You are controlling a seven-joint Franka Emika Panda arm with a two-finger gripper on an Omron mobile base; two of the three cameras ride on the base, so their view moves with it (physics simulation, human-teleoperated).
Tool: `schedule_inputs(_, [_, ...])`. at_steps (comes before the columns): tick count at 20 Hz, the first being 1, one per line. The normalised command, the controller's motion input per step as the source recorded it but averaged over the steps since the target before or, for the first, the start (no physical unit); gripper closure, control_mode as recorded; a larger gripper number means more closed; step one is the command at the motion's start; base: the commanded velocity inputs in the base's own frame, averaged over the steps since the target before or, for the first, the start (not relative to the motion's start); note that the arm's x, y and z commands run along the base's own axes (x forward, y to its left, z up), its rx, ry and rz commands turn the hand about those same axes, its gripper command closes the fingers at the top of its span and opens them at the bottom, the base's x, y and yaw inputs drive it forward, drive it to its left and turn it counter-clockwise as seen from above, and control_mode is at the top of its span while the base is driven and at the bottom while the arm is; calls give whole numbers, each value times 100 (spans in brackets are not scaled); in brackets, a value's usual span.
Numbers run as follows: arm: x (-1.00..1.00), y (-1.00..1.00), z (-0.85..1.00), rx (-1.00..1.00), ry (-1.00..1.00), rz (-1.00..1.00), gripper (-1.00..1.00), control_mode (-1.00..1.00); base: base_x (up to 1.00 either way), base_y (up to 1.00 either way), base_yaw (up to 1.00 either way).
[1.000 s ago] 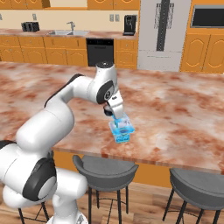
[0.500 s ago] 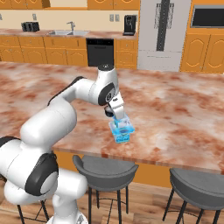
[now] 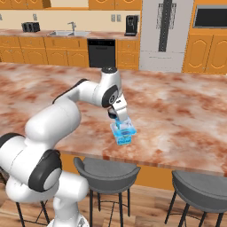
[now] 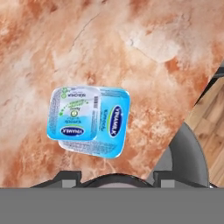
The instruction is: Stack the yogurt containers by placing the smaller containers on top of the larger containers.
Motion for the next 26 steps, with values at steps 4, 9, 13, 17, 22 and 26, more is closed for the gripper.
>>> schedule_inputs(4, [16, 0, -7, 0, 0, -1, 100, -100, 0, 0, 0])
schedule_inputs(9, [16, -2, -7, 0, 0, -1, 100, -100, 0, 0, 0])
schedule_inputs(13, [15, -5, -7, 0, 0, -1, 100, -100, 0, 0, 0])
schedule_inputs(17, [16, -4, -11, 0, 0, -1, 100, -100, 0, 0, 0])
schedule_inputs(22, [17, -2, -14, 0, 0, -1, 100, -100, 0, 0, 0])
schedule_inputs(26, [14, -1, -11, 0, 0, 0, 100, -100, 0, 0, 0])
